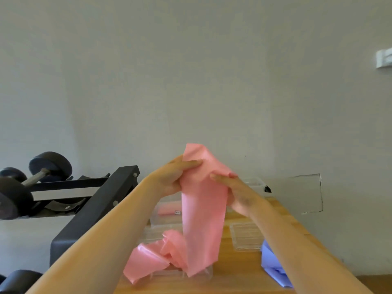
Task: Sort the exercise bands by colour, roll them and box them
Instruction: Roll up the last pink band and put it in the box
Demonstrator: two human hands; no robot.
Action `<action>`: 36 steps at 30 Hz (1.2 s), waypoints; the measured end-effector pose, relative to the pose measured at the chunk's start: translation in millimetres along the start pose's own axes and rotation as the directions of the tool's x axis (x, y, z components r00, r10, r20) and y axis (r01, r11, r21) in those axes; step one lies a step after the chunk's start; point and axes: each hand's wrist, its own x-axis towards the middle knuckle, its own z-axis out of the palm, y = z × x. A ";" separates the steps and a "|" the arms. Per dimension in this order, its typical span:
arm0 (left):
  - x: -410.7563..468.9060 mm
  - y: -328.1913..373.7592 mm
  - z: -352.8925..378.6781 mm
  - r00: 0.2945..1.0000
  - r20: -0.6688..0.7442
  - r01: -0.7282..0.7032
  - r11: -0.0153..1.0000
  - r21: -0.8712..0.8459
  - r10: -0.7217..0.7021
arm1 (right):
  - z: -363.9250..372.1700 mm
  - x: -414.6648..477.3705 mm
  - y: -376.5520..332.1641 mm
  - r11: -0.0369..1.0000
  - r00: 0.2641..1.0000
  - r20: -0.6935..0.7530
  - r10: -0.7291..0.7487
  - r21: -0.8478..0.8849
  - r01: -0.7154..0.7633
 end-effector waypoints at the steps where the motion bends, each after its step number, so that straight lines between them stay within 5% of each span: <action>1: 0.7 5.3 -0.6 1.000 0.003 -0.014 0.999 0.043 0.014 | 1.6 -0.3 -5.0 1.000 1.000 -0.002 -0.005 -0.008 0.005; 9: 0.9 38.9 -0.2 0.977 -0.166 -0.129 0.990 0.052 0.136 | 10.9 -6.4 -31.9 0.991 0.999 0.037 -0.030 -0.127 0.035; 15: -13.1 -2.4 -12.8 0.988 -0.114 0.079 0.973 -0.215 -0.105 | 18.5 2.4 -40.9 0.992 0.997 0.003 -0.077 -0.103 0.077; 21: -32.3 -49.5 -11.2 0.985 0.124 0.132 0.988 -0.085 -0.121 | 16.8 14.1 -41.3 0.994 0.995 -0.099 -0.018 0.104 0.028; 28: -26.2 -72.3 -13.0 0.989 0.063 0.124 0.984 0.131 -0.133 | -1.1 28.7 -48.8 1.000 0.980 -0.198 0.008 0.026 -0.002; 33: -10.6 -70.3 -0.6 0.979 -0.064 0.192 0.981 -0.026 -0.194 | -24.5 29.5 -18.6 0.979 0.913 -0.353 0.202 0.074 -0.188; 36: 6.5 -68.6 -1.3 0.956 -0.141 0.209 0.935 -0.288 -0.258 | -44.1 12.4 15.9 0.947 0.910 -0.301 0.284 0.239 -0.216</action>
